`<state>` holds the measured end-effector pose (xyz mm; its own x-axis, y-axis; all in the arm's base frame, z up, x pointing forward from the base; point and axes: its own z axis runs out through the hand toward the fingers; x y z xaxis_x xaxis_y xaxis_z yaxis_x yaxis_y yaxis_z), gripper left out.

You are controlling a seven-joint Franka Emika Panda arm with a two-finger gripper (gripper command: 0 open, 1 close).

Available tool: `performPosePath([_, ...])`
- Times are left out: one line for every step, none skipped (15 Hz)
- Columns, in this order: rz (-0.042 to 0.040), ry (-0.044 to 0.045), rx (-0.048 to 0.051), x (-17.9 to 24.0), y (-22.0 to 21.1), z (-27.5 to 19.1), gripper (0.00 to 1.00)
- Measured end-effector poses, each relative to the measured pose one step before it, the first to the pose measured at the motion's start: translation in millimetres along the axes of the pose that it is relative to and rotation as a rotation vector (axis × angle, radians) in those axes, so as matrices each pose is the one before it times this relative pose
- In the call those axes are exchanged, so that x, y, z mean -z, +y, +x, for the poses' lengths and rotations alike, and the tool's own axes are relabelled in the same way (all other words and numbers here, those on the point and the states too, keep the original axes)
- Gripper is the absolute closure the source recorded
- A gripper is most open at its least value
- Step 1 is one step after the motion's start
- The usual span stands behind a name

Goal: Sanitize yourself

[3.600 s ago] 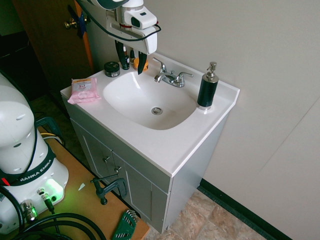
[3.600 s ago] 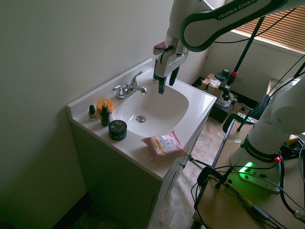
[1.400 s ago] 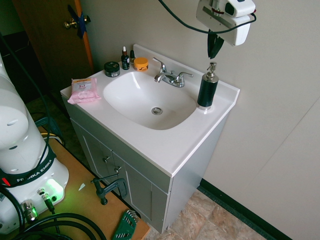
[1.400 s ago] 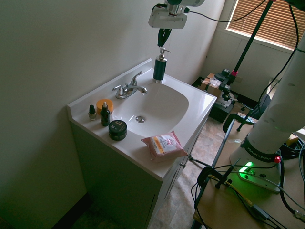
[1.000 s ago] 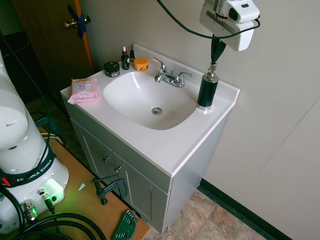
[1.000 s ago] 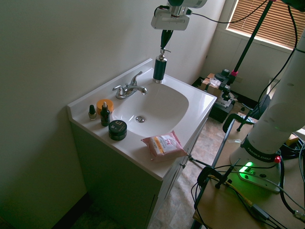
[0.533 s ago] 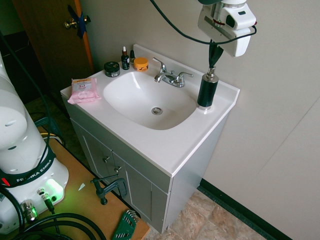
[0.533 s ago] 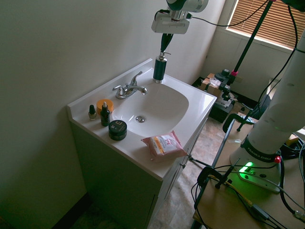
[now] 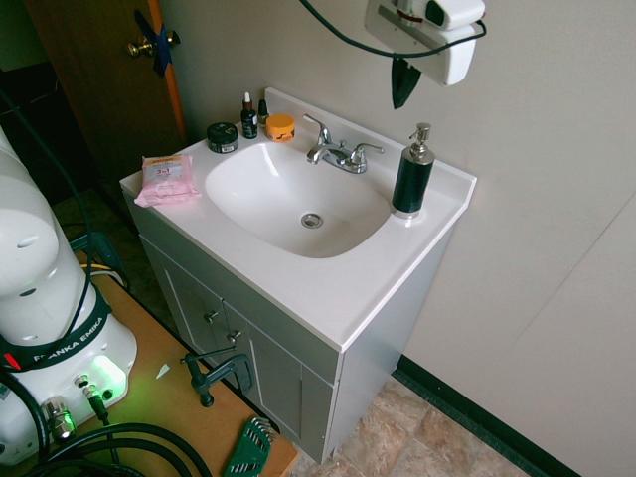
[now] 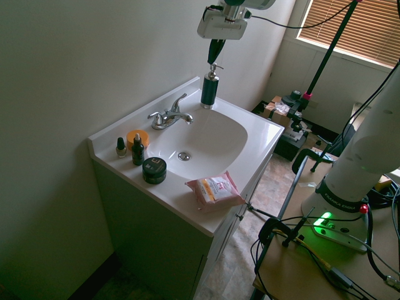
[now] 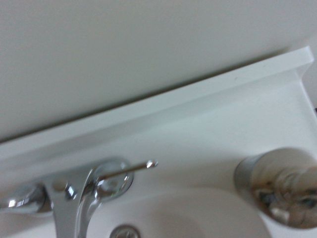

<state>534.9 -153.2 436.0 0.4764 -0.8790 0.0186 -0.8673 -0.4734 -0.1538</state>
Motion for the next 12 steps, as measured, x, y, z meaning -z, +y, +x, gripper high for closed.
performPosePath([-0.025,-0.01048,0.03873,-15.38,0.27,-21.04,0.0])
performPosePath([-0.0208,-0.00362,0.03708,-13.21,-0.85,-18.35,0.0])
performPosePath([-0.01893,0.0036,0.03385,-10.26,1.21,-16.39,0.0])
performPosePath([-0.01318,0.00699,0.0255,-6.07,2.93,-12.74,0.0])
performPosePath([-0.00561,0.00288,0.01696,-3.86,2.26,-10.29,0.0])
performPosePath([-0.00352,0.00005,0.01034,-1.81,2.02,-8.61,0.0])
performPosePath([-0.0003,0.00145,0.00431,0.66,1.3,-6.5,0.0])
performPosePath([0.00056,0.001,0.00243,0.6,0.58,-5.33,0.0])
performPosePath([0.00034,0.00007,0.00371,0.8,0.61,-4.74,0.0])
performPosePath([-0.00098,-0.0008,0.00354,-0.29,-0.2,-2.87,0.0])
performPosePath([-0.00099,-0.00039,0.00317,-0.33,-0.65,-2.6,0.0])
performPosePath([-0.0017,-0.00106,0.00239,-0.85,-0.87,-2.73,0.0])
